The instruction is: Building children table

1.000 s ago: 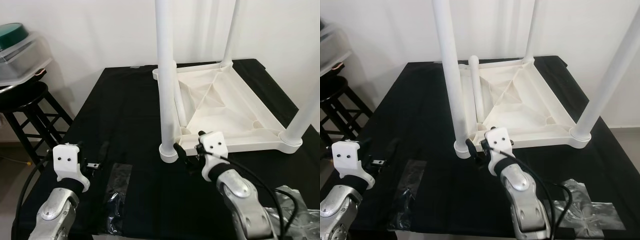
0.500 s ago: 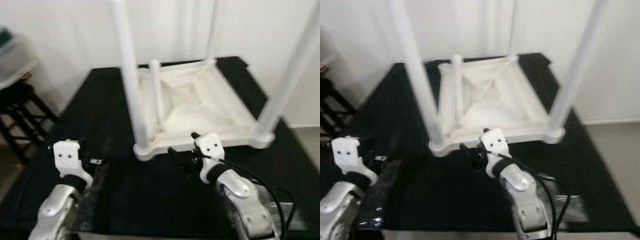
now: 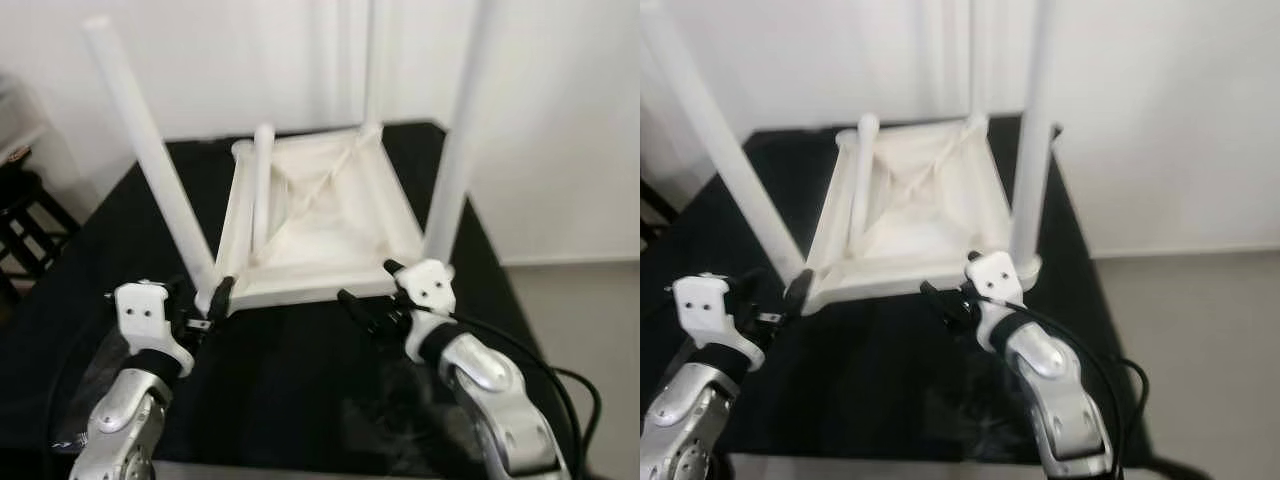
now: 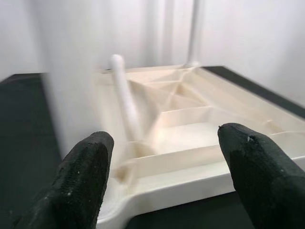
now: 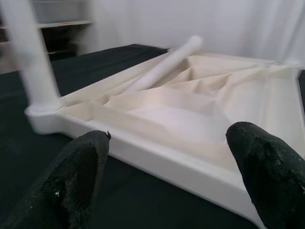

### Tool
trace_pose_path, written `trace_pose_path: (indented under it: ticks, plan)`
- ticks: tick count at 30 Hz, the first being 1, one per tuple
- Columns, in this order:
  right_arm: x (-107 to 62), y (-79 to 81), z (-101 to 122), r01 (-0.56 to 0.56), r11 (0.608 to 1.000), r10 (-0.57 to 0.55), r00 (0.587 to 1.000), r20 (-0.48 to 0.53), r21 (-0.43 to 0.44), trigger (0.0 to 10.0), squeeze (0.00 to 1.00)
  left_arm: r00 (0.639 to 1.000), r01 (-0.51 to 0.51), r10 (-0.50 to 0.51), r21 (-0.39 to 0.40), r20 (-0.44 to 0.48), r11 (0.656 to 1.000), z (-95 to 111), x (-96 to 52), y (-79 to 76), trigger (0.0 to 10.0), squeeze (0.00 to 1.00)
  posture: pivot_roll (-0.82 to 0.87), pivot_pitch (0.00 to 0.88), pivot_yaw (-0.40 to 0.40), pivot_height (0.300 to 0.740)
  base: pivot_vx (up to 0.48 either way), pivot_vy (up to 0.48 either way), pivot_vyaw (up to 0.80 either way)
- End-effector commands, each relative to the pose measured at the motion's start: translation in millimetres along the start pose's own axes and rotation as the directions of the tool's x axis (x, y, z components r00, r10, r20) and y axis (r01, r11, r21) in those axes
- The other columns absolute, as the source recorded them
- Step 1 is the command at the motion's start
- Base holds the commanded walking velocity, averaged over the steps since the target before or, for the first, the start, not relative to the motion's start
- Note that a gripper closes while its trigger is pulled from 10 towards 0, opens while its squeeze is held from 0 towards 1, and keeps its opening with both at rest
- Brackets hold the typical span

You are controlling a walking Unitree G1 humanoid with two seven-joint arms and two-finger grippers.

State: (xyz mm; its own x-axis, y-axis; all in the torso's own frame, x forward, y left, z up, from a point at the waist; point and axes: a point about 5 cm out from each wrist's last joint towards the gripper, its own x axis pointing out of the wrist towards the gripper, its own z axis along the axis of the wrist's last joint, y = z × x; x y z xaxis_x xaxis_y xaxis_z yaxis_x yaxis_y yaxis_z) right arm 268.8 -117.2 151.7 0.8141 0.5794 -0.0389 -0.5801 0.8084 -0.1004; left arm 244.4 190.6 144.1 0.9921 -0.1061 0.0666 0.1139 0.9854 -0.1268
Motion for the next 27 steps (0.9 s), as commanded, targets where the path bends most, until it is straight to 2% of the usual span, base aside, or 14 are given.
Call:
trace_pose_path:
  ticks: [1,7,12,14,16,21,25,27]
  plan:
    - [3.4,7.1,-1.8,-0.08,0.995,0.08,0.997,0.014,0.057,10.0,0.0,1.0,-0.018,0.018,0.009,-0.024,1.0,-5.0,-2.7,4.5,10.0,0.0,-0.12,0.039,0.071,0.74,0.0,-0.465,0.0]
    - [2.8,10.3,-3.5,-0.153,0.985,0.152,0.988,0.014,0.074,10.0,0.0,1.0,-0.017,0.017,0.009,-0.026,1.0,-6.2,-2.5,3.8,10.0,0.0,-0.12,0.032,0.067,0.74,0.0,-0.466,0.0]
    - [2.5,9.4,-4.5,-0.155,0.985,0.154,0.988,0.013,0.082,10.0,0.0,1.0,-0.015,0.015,0.009,-0.027,1.0,-6.9,-2.6,3.1,10.0,0.0,-0.11,0.032,0.065,0.74,0.0,-0.465,0.0]
    - [3.3,3.9,-3.0,-0.115,0.99,0.114,0.993,0.023,0.081,10.0,0.0,1.0,-0.013,0.013,0.012,-0.027,1.0,-7.0,-2.6,2.3,10.0,0.0,-0.12,0.035,0.061,0.74,0.0,-0.465,0.0]
    - [5.5,-9.6,3.0,0.0,0.996,-0.005,0.998,0.055,0.089,10.0,0.0,1.0,-0.009,0.009,0.015,-0.029,1.0,-6.8,-2.8,1.2,10.0,0.0,-0.12,0.041,0.064,0.74,0.0,-0.465,0.0]
    - [8.3,-33.4,8.4,0.19,0.978,-0.196,0.978,0.064,0.089,10.0,0.0,0.999,0.023,-0.022,0.032,-0.036,0.999,-5.0,-1.7,-1.2,10.0,0.0,-0.13,0.052,0.072,0.74,0.0,-0.465,0.0]
    - [9.5,-39.0,6.5,0.257,0.964,-0.261,0.964,0.047,0.07,10.0,0.0,0.999,0.04,-0.038,0.044,-0.037,0.998,-3.6,-1.5,-2.9,10.0,0.0,-0.12,0.056,0.074,0.74,0.0,-0.465,0.0]
    - [11.6,-37.0,5.5,0.261,0.964,-0.264,0.964,0.041,0.058,10.0,0.0,0.998,0.044,-0.043,0.045,-0.037,0.998,-2.8,-1.5,-3.3,10.0,0.0,-0.13,0.062,0.078,0.74,0.0,-0.465,0.0]
